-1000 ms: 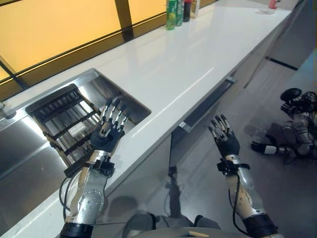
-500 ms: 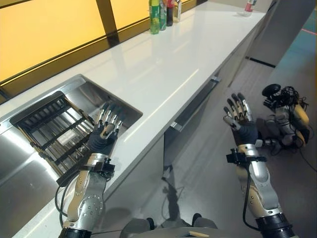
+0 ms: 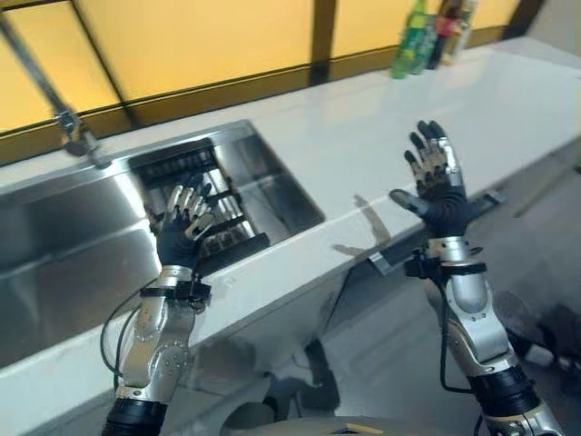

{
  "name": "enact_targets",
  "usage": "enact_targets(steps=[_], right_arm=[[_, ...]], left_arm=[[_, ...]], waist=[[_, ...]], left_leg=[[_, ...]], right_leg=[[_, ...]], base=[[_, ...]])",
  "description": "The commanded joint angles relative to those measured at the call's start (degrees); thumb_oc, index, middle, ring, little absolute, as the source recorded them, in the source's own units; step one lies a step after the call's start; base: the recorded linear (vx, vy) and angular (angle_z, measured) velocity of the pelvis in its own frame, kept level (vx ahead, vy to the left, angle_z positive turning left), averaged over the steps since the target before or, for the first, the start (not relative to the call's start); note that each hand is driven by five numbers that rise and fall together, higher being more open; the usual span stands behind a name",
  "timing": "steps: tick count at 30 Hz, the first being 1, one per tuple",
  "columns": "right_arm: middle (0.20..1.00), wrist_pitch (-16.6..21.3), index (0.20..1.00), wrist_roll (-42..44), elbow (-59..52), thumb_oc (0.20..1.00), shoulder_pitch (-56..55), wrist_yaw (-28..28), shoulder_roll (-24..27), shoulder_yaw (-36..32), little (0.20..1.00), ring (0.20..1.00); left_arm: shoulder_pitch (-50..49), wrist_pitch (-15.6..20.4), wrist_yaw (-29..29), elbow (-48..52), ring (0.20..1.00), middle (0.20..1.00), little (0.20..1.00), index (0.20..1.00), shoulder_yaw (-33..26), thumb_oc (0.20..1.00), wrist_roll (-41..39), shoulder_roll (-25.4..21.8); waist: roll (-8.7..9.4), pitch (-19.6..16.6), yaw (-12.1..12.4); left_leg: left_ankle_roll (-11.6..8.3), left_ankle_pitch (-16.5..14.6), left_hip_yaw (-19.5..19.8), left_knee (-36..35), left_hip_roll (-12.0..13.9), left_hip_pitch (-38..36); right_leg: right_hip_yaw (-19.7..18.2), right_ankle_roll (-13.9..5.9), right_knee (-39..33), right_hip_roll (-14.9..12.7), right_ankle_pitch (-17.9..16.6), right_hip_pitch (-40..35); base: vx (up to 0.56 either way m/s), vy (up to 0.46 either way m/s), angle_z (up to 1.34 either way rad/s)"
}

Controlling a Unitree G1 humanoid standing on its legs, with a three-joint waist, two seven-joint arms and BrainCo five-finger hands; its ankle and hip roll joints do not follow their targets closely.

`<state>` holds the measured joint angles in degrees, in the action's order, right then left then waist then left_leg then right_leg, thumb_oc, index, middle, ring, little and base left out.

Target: Pick up plates and place into dishwasher.

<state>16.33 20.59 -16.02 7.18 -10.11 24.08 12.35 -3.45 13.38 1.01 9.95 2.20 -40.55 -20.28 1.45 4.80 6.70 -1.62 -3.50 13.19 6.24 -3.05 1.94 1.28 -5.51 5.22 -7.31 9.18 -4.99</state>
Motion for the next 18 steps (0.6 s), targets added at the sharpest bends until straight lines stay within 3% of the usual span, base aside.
enact_targets(steps=[1,7,9,13,18], right_arm=[[1.0,-0.9,1.0,-0.2,-2.5,1.0,4.2,0.9,1.4,1.2,1.0,1.0],[1.0,-2.8,1.0,2.7,-0.5,1.0,5.8,1.8,2.0,4.2,1.0,1.0],[1.0,-2.4,1.0,2.9,0.4,1.0,5.1,2.3,1.8,4.5,1.0,1.0],[1.0,-2.4,1.0,1.6,1.8,1.0,4.5,2.3,1.4,3.9,1.0,1.0],[1.0,-3.8,1.0,2.8,2.3,1.0,5.9,4.5,0.8,4.5,1.0,1.0]], left_arm=[[2.0,3.1,3.4,4.5,1.0,1.0,1.0,1.0,-3.6,1.0,4.6,-3.3],[3.5,4.4,7.6,4.7,1.0,1.0,1.0,1.0,-5.2,1.0,8.4,-3.8],[4.5,5.0,9.0,4.0,1.0,1.0,1.0,1.0,-5.0,1.0,8.7,-3.6],[8.8,4.6,10.3,2.3,1.0,1.0,1.0,1.0,-2.8,1.0,10.3,-2.4],[10.0,4.1,13.0,2.0,1.0,1.0,1.0,1.0,-2.1,1.0,11.3,-1.3]], waist=[[2.5,-2.4,2.0],[3.14,-2.3,3.4],[2.81,-2.2,2.8],[2.13,-2.8,0.5],[0.8,-4.1,-0.9]], left_leg=[[1.93,-3.3,-2.1,-0.2,1.0,-1.3],[-0.49,-2.2,-2.3,4.2,3.1,1.9],[-1.08,0.1,-5.1,6.4,3.3,3.6],[-2.16,1.3,-12.9,6.7,4.3,5.4],[-2.31,0.9,-12.7,1.1,4.5,2.0]], right_leg=[[0.5,0.63,-3.0,1.0,-7.2,3.5],[4.9,3.01,-3.9,1.6,-6.5,2.6],[6.6,3.42,-4.9,1.9,-6.8,2.0],[10.1,3.61,-6.1,1.8,-6.8,1.5],[9.3,3.38,-6.4,1.9,-6.4,1.9]], base=[[0.06,-0.215,0.78],[0.0,-0.169,0.43],[-0.05,-0.096,0.25],[-0.05,-0.029,0.63],[0.0,0.052,0.43]])
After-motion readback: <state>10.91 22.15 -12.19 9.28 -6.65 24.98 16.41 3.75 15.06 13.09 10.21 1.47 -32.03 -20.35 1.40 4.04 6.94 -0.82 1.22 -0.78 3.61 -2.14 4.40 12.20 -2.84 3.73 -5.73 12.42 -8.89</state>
